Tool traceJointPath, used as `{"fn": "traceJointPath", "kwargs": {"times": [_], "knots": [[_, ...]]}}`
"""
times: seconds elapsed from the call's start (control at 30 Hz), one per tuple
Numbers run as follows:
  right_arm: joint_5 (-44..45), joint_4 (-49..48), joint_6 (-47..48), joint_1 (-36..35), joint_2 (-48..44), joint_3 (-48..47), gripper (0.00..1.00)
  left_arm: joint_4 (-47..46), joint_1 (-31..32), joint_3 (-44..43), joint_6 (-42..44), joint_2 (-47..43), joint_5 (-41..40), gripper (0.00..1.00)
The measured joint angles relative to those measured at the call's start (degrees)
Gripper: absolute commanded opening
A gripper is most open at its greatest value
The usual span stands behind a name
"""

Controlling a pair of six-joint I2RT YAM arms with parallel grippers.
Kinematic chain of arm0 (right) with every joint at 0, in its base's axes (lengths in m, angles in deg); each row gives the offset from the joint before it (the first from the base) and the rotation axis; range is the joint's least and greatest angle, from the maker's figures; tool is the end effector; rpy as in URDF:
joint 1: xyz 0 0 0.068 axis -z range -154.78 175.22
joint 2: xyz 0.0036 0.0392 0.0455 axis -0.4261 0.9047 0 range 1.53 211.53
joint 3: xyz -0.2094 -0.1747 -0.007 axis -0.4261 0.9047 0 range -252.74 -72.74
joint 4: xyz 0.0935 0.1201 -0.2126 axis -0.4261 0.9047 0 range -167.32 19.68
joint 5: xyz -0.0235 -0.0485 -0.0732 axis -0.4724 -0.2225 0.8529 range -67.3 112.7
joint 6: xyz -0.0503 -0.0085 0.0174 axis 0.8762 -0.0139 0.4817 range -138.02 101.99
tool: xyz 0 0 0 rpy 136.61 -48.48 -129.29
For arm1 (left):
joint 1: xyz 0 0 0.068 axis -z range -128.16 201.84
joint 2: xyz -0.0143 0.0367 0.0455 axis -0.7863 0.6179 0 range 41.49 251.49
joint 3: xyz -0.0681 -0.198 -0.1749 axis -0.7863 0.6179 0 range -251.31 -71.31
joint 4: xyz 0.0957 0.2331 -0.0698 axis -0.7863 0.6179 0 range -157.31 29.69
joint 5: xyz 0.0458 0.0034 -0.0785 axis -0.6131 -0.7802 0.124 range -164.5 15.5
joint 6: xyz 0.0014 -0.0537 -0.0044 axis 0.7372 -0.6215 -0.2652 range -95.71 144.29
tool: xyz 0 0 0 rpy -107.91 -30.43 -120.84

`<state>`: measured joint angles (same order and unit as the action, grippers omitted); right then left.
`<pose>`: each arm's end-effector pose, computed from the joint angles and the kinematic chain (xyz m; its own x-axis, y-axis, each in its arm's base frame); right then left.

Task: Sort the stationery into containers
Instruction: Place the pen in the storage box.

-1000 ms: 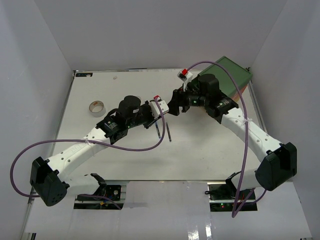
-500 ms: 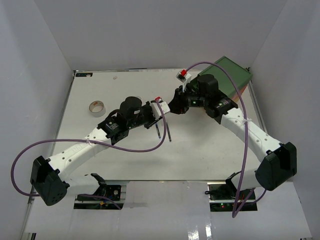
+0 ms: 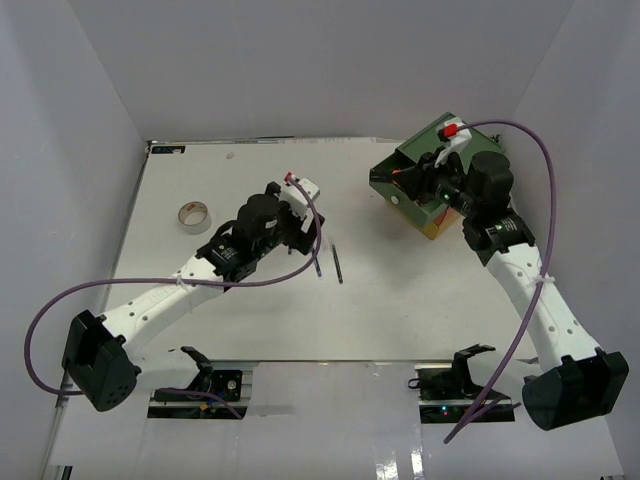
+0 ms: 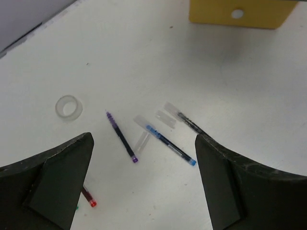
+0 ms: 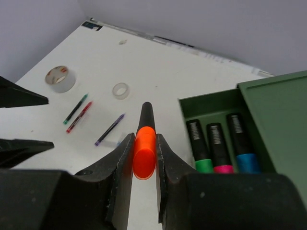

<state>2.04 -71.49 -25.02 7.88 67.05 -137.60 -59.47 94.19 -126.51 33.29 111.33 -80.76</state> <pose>0.2472 0.0904 0.3989 -0.1818 0.0628 -0.9813 -0.5958 0.7869 0.1607 0.2113 -0.1874 0.3156 -0.1861 0.3798 -0.9061 0.6320 0.7524 0.1856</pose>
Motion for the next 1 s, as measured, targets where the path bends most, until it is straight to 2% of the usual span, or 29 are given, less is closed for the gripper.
{"fn": "traceJointPath", "kwargs": {"times": [0.27,0.37,0.43,0.53,0.57,0.67,0.77,1.0], "knots": [[3.17,-10.40,0.11,7.26,-1.25,8.26,0.08,4.50,-16.76,-1.07,-18.01,3.56,0.35,0.98],[3.39,-13.14,0.00,8.39,-0.33,10.82,0.09,5.42,-18.43,-1.03,-21.03,3.63,0.92,0.98],[3.37,-15.10,-0.09,8.83,0.63,11.82,0.14,5.49,-18.34,-0.98,-22.12,3.63,1.57,0.98],[3.32,-17.16,-0.17,9.25,1.99,13.64,0.33,5.49,-18.32,-0.79,-22.80,3.61,2.10,0.98],[3.34,-17.84,-0.22,9.35,2.32,14.16,0.44,5.53,-18.34,-0.72,-23.02,3.61,2.23,0.98],[3.37,-18.34,-0.15,9.46,3.23,14.84,0.62,5.60,-18.34,-0.59,-23.34,3.61,2.73,0.98],[3.45,-18.34,0.81,9.46,3.43,14.78,0.70,5.60,-18.34,-0.55,-23.50,3.61,3.10,0.98],[2.10,-13.60,4.50,9.40,3.37,9.16,0.73,5.64,-18.34,-0.55,-23.67,3.63,3.82,0.98]]}}
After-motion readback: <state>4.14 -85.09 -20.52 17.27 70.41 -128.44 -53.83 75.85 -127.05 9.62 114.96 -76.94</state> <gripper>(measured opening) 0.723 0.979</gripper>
